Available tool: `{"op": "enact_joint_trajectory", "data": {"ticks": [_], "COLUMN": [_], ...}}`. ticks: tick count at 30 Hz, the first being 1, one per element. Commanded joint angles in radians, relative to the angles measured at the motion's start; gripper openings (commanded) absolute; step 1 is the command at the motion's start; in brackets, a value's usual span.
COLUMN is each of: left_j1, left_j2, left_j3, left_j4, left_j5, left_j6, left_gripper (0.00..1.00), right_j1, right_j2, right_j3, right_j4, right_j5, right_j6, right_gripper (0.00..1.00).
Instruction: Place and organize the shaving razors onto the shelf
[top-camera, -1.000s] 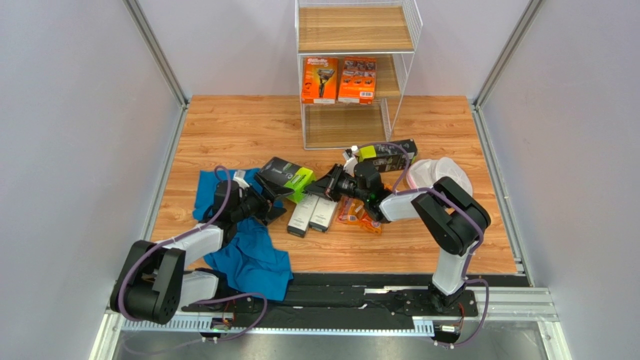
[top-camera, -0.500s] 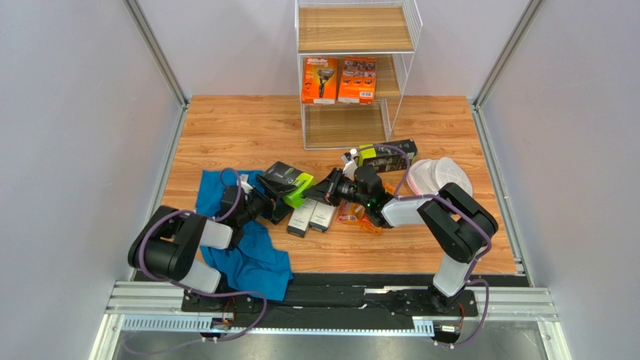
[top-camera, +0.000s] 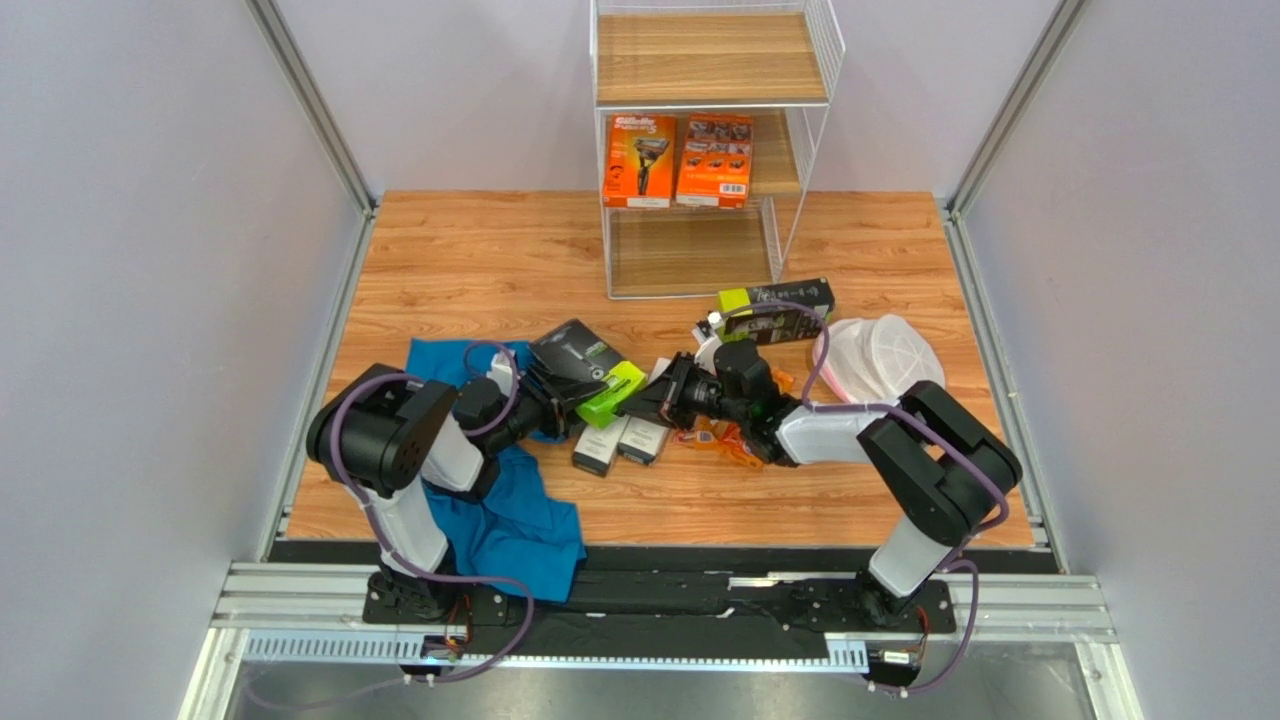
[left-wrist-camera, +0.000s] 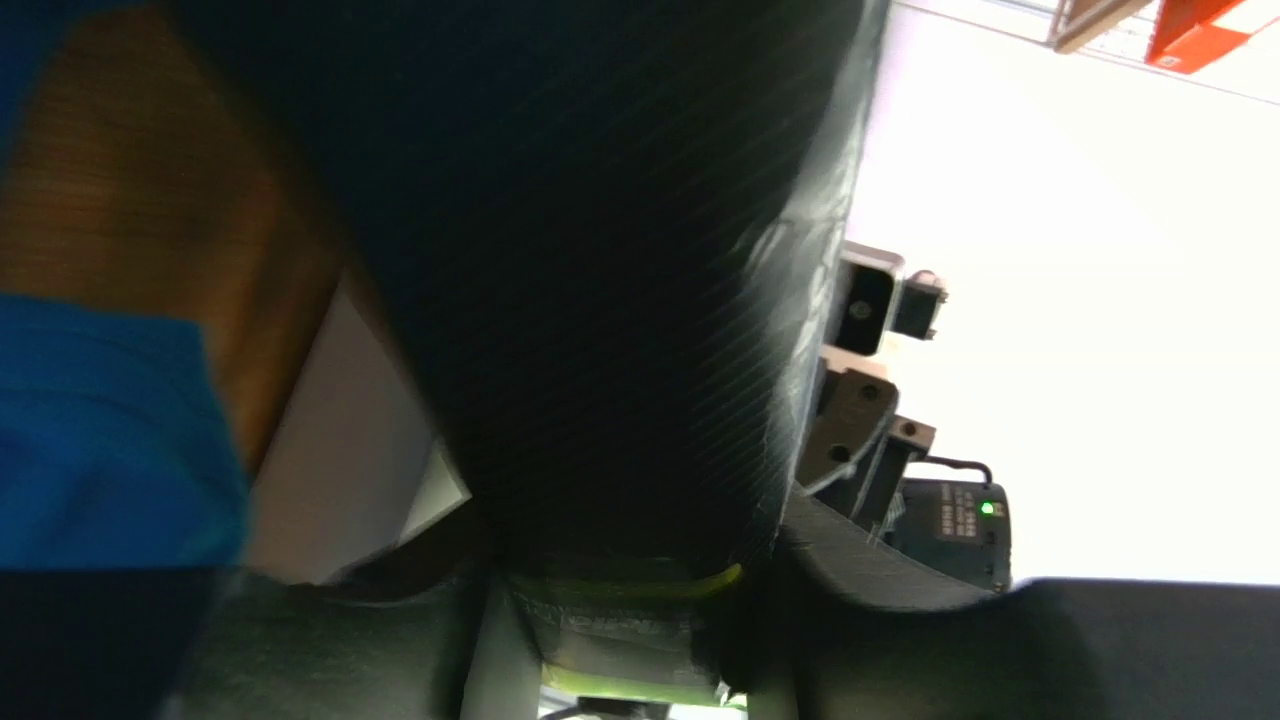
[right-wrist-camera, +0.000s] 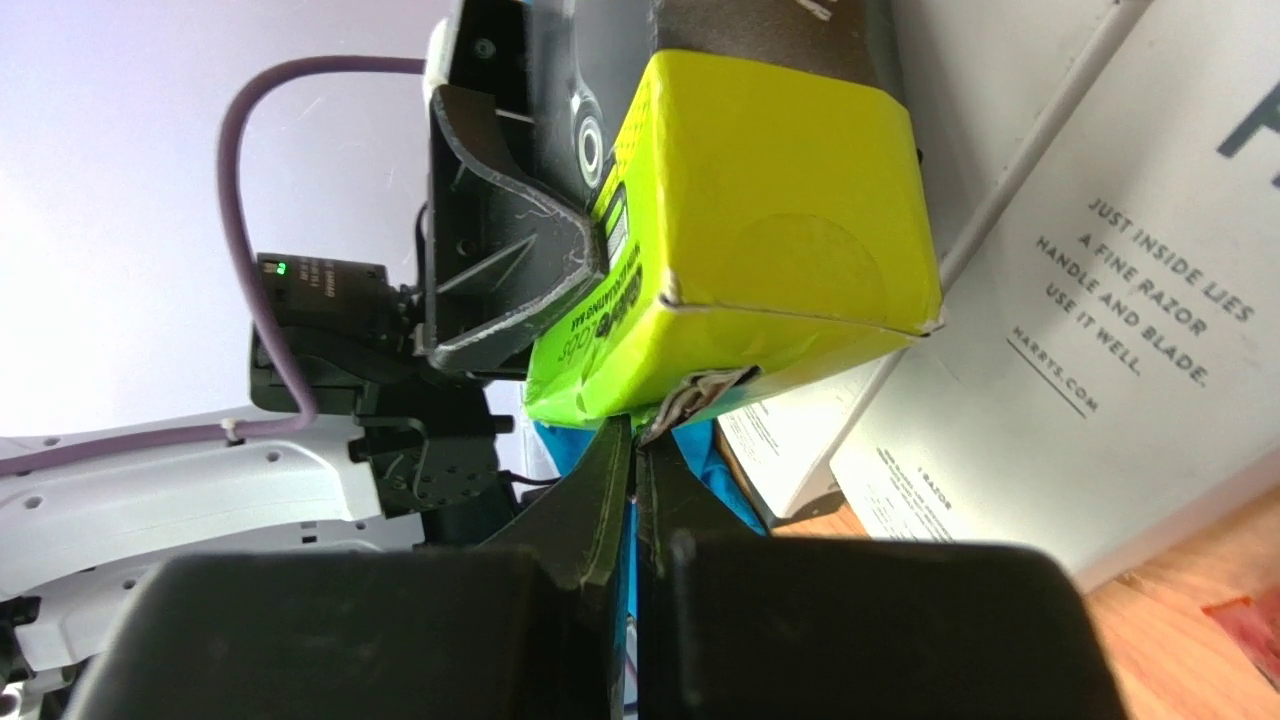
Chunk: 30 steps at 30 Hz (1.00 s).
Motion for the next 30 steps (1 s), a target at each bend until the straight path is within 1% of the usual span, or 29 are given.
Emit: {"op": "enact_joint_trajectory", "data": {"ticks": [1,2,3,4,5,6,7,8,9,10,11,12,13,14,15,18,19,22,30], "left_j1": [0.009,0.009,0.009,0.009,0.009,0.009,0.009,0.009,0.008,0.005,0.000,-0.006,-0.015,-0.020,-0.021,-0.026,-0.032,-0.064,-0.129], "left_j2": [-0.094,-0.113,-0.151,-0.172,-0.195,-0.255,-0.290,-0.327,-0.412,-0.457,-0.502,-0.586,-0.623,-0.655,-0.706,-0.758,-0.766,-0.781,-0.775], "left_j3": [0.019,0.026,0.035,0.039,0.042,0.058,0.067,0.075,0.094,0.111,0.134,0.183,0.205,0.220,0.243,0.268,0.273,0.276,0.317], "left_j4": [0.151,0.128,0.079,0.052,-0.016,-0.062,-0.114,-0.169,-0.284,-0.355,-0.527,-0.614,-0.686,-0.785,-0.820,-0.881,-0.891,-0.895,-0.894], "left_j5": [-0.044,-0.036,-0.030,-0.022,-0.019,-0.013,-0.002,0.001,-0.004,-0.004,-0.002,-0.013,-0.017,-0.027,-0.033,-0.022,-0.019,-0.027,-0.030], "left_j6": [0.080,0.093,0.103,0.126,0.142,0.160,0.203,0.229,0.255,0.322,0.364,0.405,0.479,0.505,0.524,0.564,0.567,0.570,0.568], "left_gripper": [0.23,0.18,0.10,0.06,0.02,0.00,0.00,0.00,0.00,0.00,0.00,0.00,0.00,0.00,0.00,0.00,0.00,0.00,0.00], "right_j1": [0.019,0.021,0.024,0.025,0.025,0.028,0.030,0.028,0.030,0.032,0.032,0.032,0.030,0.032,0.030,0.035,0.038,0.053,0.082], "right_j2": [-0.105,-0.114,-0.133,-0.144,-0.153,-0.168,-0.197,-0.217,-0.234,-0.274,-0.295,-0.317,-0.340,-0.375,-0.392,-0.430,-0.438,-0.464,-0.454], "right_j3": [-0.007,-0.007,-0.006,-0.004,-0.004,-0.003,-0.006,-0.012,-0.020,-0.044,-0.056,-0.067,-0.087,-0.095,-0.104,-0.145,-0.158,-0.202,-0.210], "right_j4": [0.071,0.053,0.036,0.016,-0.014,-0.034,-0.051,-0.070,-0.070,-0.035,-0.025,-0.021,-0.018,-0.012,-0.010,0.039,0.089,0.165,0.225], "right_j5": [-0.045,-0.042,-0.039,-0.033,-0.033,-0.027,-0.013,-0.006,0.002,0.005,0.010,0.017,0.033,0.036,0.037,0.039,0.047,0.080,0.116], "right_j6": [-0.037,-0.044,-0.050,-0.060,-0.078,-0.087,-0.092,-0.100,-0.104,-0.112,-0.116,-0.117,-0.115,-0.113,-0.098,-0.063,-0.039,-0.006,-0.009], "right_gripper": [0.01,0.04,0.06,0.08,0.12,0.16,0.23,0.38,0.50,0.60,0.74,0.80,0.83,0.87,0.89,0.90,0.90,0.91,0.94]}}
